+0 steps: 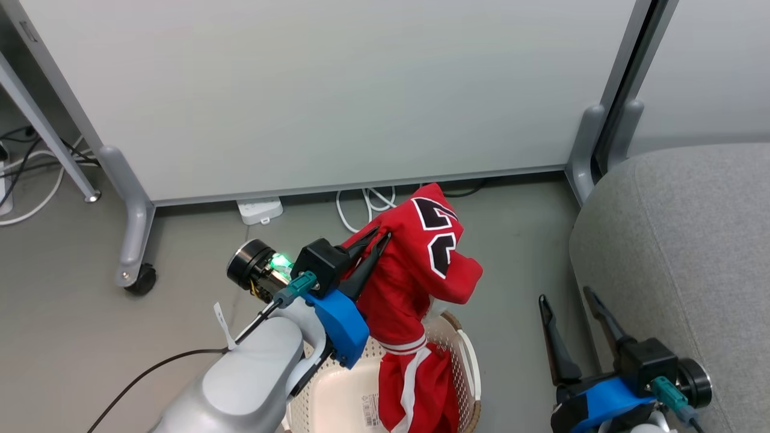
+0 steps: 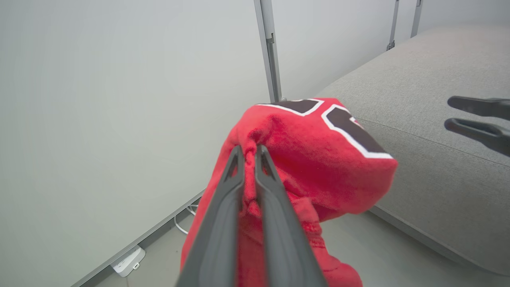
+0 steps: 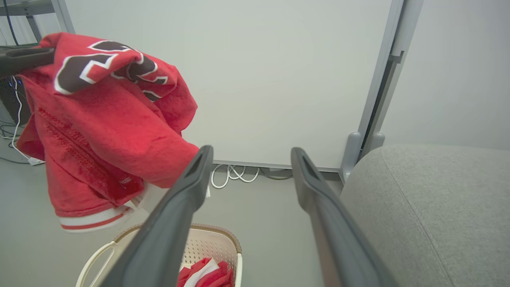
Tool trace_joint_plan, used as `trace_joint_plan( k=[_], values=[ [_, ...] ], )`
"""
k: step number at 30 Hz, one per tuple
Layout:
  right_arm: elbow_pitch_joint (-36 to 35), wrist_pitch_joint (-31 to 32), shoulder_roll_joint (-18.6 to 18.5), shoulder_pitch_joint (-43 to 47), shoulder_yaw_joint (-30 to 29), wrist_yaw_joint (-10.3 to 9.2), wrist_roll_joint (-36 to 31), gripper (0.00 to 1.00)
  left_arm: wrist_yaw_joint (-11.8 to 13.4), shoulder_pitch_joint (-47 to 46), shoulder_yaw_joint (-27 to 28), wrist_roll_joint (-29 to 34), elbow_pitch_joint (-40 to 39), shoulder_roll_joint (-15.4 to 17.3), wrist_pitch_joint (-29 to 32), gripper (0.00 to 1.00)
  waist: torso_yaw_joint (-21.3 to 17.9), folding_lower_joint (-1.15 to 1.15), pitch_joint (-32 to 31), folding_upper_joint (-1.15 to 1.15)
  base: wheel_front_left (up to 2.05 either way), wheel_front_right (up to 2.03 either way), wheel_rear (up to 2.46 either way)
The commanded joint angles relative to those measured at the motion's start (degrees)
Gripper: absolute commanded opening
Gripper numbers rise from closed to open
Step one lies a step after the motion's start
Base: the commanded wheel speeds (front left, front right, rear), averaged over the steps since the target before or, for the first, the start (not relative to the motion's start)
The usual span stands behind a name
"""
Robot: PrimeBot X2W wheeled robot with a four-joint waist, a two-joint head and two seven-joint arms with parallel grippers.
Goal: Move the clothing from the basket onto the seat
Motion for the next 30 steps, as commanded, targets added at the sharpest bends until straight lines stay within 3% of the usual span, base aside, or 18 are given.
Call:
trace_joint_plan(
  k=[1, 17, 30],
  values=[
    [0.2, -0.12, -0.14, 1.16, 0.29, -0.02, 0.57, 1.0, -0.02, 0.76, 0.33, -0.08, -0.31, 0.12, -0.29, 0.0, 0.14, 0.01, -1.17, 0.0, 0.0, 0.0, 0.0],
    [0.22, -0.12, -0.15, 2.84, 6.05, -0.02, 0.71, 1.0, 0.42, 2.29, 1.09, -0.74, -1.47, 0.01, -0.3, 0.0, 0.5, 0.01, -3.42, 0.0, 0.0, 0.0, 0.0],
    [2.1, -0.12, -0.15, -2.74, 15.25, -0.02, -0.36, 1.0, 0.3, 1.59, 1.13, -0.54, -1.6, -0.13, -0.3, 0.0, 1.18, 0.01, -2.81, 0.0, 0.0, 0.0, 0.0]
  ],
)
